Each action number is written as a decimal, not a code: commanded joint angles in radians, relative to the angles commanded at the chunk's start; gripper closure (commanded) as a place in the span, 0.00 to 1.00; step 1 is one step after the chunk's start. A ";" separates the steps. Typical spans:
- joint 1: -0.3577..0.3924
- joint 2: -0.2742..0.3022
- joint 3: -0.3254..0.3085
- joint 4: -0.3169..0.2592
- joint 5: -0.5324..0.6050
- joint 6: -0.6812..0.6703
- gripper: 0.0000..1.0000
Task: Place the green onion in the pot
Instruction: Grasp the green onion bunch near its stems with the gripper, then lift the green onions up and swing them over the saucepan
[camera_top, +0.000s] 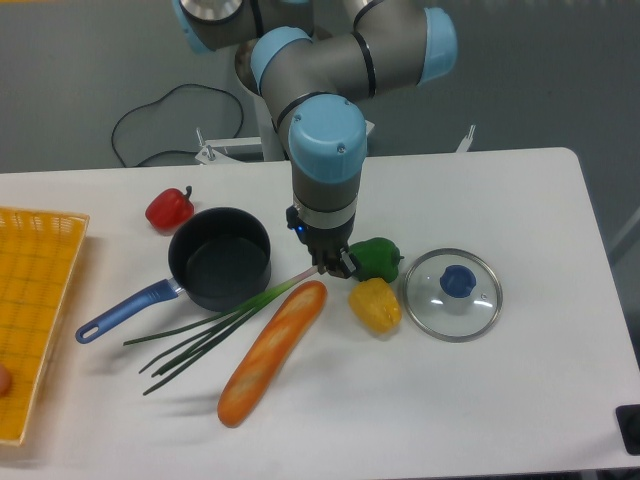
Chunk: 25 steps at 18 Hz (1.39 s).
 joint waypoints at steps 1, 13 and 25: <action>-0.002 0.006 -0.002 -0.012 0.015 0.002 0.91; -0.005 0.215 -0.074 -0.233 0.227 0.129 0.91; -0.025 0.276 -0.132 -0.241 0.319 0.110 0.90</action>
